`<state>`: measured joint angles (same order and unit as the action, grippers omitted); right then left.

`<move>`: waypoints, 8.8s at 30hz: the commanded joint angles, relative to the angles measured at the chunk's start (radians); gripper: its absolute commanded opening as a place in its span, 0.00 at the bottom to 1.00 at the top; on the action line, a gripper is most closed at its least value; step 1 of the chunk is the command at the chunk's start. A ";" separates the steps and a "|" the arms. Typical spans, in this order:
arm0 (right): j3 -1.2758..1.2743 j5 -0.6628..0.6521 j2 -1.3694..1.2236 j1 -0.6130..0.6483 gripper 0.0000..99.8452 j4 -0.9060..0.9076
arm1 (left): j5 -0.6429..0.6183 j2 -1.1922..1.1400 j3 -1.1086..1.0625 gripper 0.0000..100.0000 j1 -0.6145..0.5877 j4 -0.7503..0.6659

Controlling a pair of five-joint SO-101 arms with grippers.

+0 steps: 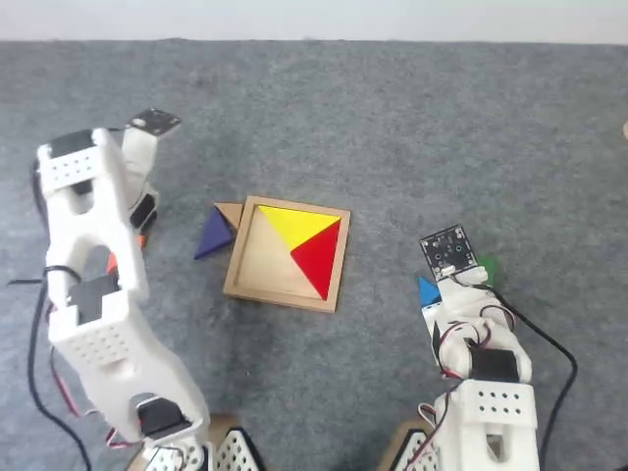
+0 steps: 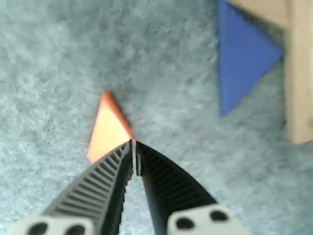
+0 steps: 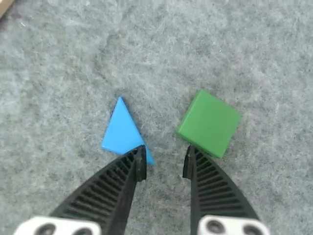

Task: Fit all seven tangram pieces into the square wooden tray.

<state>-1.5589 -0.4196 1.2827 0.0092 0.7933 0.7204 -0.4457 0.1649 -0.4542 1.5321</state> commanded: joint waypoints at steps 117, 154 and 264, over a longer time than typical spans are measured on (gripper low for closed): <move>0.005 -0.012 0.016 -0.004 0.14 -0.047 | 0.213 -0.262 0.481 0.01 -0.100 0.222; 0.008 -0.012 0.016 -0.004 0.14 -0.038 | -1.077 0.132 -0.182 0.01 0.532 -0.150; 0.006 -0.012 0.016 -0.001 0.14 -0.036 | -0.947 0.046 -0.260 0.29 0.684 -0.209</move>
<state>-1.5589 -0.4196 1.2827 0.0092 0.7656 -0.2631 -0.4534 -0.0529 0.2271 1.3694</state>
